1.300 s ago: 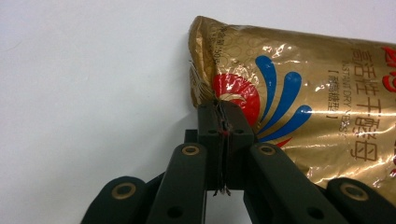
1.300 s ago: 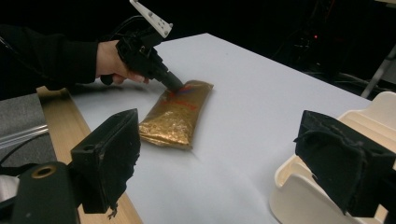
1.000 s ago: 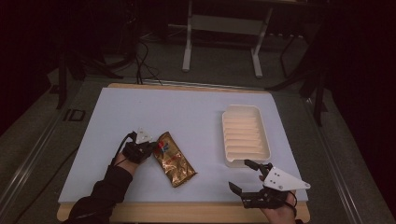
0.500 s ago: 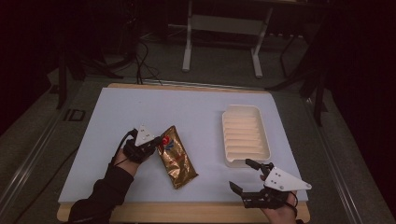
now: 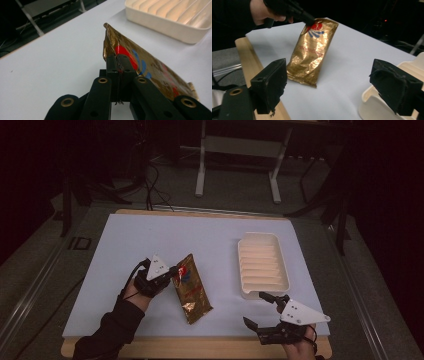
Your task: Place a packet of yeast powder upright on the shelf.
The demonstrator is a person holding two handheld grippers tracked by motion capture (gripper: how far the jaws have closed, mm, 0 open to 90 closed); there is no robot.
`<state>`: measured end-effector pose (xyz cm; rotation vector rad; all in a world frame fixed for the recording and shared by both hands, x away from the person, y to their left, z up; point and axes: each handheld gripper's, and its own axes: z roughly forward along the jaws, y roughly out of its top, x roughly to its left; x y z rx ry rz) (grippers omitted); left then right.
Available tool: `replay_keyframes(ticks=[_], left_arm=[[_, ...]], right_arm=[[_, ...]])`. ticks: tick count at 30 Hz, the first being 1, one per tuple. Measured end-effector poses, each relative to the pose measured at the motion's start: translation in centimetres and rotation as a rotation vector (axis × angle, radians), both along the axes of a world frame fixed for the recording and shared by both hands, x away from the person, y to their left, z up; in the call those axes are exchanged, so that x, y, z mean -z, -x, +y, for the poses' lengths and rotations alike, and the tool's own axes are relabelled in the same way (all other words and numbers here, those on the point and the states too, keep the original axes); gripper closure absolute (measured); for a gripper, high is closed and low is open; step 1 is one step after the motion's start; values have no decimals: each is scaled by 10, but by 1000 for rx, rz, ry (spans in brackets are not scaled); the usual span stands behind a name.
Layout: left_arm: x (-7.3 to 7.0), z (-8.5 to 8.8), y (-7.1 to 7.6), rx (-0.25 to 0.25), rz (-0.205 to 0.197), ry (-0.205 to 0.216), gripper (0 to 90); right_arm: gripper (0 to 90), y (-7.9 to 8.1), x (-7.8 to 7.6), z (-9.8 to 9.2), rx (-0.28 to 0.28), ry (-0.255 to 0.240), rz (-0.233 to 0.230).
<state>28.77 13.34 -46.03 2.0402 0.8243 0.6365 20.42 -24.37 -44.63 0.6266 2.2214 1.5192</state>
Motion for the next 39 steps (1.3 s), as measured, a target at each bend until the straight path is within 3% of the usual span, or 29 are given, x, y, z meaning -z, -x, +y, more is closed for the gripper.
replay_keyframes(ticks=[8, 12, 14, 18, 22, 27, 39], left_arm=[[-16, -11, 11, 63, -40, 15, 897], [-24, -16, 16, 108, -40, 66, 897], [-26, -20, 19, 128, -47, 63, 897], [-32, -25, 23, 158, -68, 51, 898], [-38, -29, 26, 196, -82, 52, 897], [-47, -31, 31, 243, -111, 46, 897], [-70, -35, 42, 375, -168, 44, 897]], right_arm=[[171, -1, 1, 2, 23, 35, 13], [171, -2, -1, -1, 48, 31, 8], [170, -4, -2, -2, 59, 32, 5], [143, -5, -4, -4, 73, 55, -49], [140, -5, -7, -2, 99, 88, 3], [115, -6, -13, -5, 68, 26, 32], [139, -15, -40, 7, -2, 9, 32]])
